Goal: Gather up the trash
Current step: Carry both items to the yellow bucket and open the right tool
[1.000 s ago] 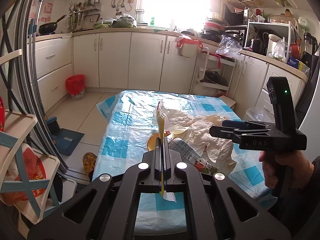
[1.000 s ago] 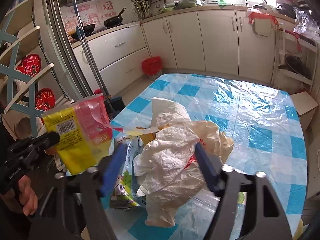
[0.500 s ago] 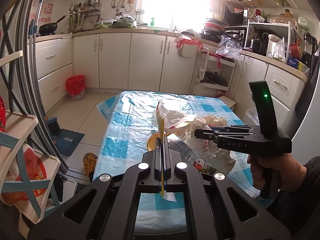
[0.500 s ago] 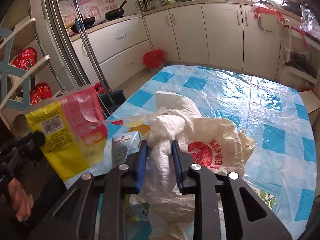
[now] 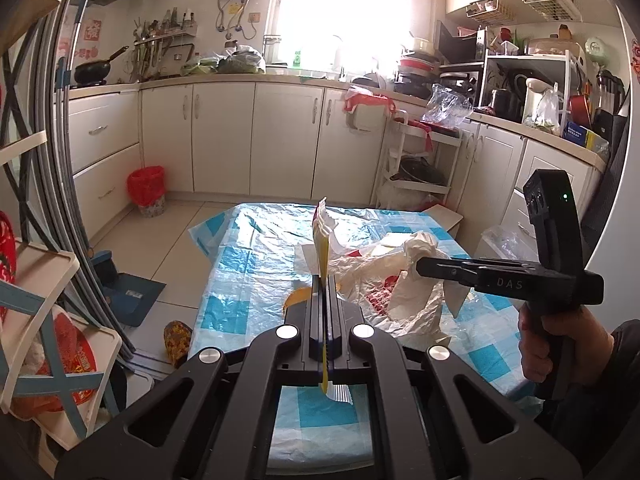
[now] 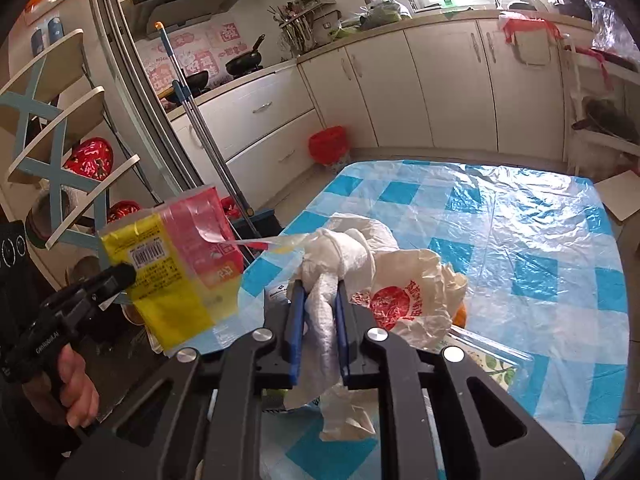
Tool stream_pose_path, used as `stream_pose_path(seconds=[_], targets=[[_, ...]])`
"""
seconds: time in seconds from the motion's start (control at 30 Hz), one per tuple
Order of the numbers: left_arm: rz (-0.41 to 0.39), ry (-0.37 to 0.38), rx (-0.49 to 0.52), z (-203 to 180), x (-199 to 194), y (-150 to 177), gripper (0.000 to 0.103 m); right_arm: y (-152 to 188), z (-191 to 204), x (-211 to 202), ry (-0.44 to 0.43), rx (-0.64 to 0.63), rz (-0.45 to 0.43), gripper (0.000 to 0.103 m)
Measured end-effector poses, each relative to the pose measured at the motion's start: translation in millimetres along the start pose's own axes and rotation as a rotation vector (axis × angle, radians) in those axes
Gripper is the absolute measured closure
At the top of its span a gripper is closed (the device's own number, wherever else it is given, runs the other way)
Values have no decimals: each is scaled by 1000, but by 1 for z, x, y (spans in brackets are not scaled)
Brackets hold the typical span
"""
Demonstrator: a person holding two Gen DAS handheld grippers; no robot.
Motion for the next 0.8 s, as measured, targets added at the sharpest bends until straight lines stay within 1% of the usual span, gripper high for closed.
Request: stream_pose_path(seconds=[0.23, 0.33, 0.47, 0.57, 0.63, 0.73, 0.8], targets=[[-47, 56, 20, -24, -13, -22, 102, -12, -15, -47, 25, -7, -77, 88], [-63, 83, 31, -37, -17, -30, 102, -12, -28, -72, 73, -7, -97, 88], [-75, 128, 45, -60, -19, -37, 102, -9, -57, -108, 154, 30, -132, 88], [-74, 176, 58, -83, -19, -39, 102, -5, -82, -139, 244, 62, -152, 88], [-73, 218, 68, -103, -19, -40, 102, 0, -98, -157, 325, 70, -142, 88], [-71, 297, 77, -138, -16, -42, 102, 14, -127, -183, 462, 96, -98, 88], [-63, 357, 77, -165, -12, -42, 102, 27, -150, -195, 538, 142, -40, 88]])
Point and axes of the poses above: each gripper's, at about its wrist camera, not at the fingertips, and x roughly the way its jaws point, z to its left, y to its underside, the point moved 3 cm from there along x, roughly the way its jaws point, and after that the axes turned 14 degrees about -z, right-handed, at the moved point
